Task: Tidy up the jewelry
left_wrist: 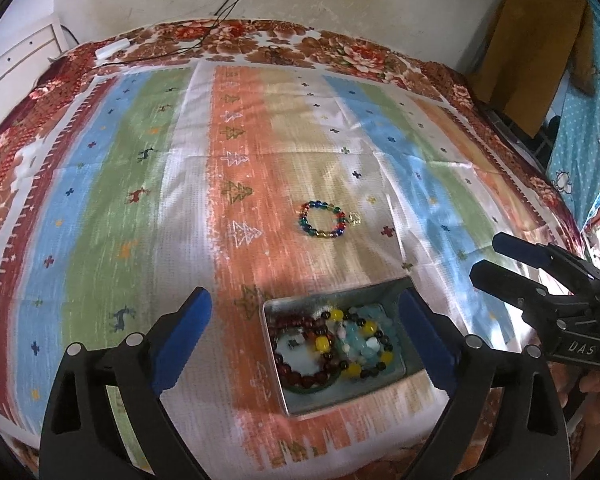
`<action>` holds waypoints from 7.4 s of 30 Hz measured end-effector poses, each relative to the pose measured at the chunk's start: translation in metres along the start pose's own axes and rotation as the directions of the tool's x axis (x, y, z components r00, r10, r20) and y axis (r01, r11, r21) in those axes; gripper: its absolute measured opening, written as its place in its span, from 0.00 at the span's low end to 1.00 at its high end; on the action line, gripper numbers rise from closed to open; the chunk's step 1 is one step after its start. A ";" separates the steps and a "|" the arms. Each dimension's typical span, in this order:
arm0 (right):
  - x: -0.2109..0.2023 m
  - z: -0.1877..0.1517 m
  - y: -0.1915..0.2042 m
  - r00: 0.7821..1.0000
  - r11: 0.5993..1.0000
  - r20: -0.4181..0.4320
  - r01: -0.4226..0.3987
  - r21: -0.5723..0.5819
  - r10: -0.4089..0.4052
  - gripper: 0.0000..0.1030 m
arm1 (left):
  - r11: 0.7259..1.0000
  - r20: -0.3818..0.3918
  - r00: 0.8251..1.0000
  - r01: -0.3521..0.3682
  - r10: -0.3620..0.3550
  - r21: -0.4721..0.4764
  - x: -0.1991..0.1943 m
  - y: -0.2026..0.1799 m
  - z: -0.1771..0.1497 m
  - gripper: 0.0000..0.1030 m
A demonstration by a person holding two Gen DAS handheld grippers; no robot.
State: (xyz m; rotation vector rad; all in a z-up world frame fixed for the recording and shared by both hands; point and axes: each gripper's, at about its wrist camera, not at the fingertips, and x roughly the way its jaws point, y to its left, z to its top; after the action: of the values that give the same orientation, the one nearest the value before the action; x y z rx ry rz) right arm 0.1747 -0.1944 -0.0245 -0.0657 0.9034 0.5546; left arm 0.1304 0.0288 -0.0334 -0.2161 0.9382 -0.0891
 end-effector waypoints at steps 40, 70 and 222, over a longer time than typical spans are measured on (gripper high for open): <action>0.116 0.051 -0.043 0.976 0.990 -0.168 0.135 -0.033 -0.138 0.74 | 0.992 -0.189 0.981 -0.015 0.038 0.123 0.123 0.003 0.078 0.76; 0.177 0.047 -0.045 0.942 0.981 -0.297 0.112 -0.157 -0.155 0.40 | 0.986 -0.359 0.933 0.040 0.020 0.159 0.203 -0.005 0.091 0.54; 0.192 0.042 -0.019 0.949 0.962 -0.277 0.077 -0.262 -0.151 0.43 | 0.994 -0.231 0.972 0.068 -0.046 0.090 0.117 0.014 0.102 0.09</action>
State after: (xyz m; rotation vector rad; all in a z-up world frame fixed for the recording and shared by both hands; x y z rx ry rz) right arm 0.3077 -0.1163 -0.1471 -0.4366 1.1087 0.5552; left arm 0.2815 0.0377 -0.0711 -0.1439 1.1549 -0.2162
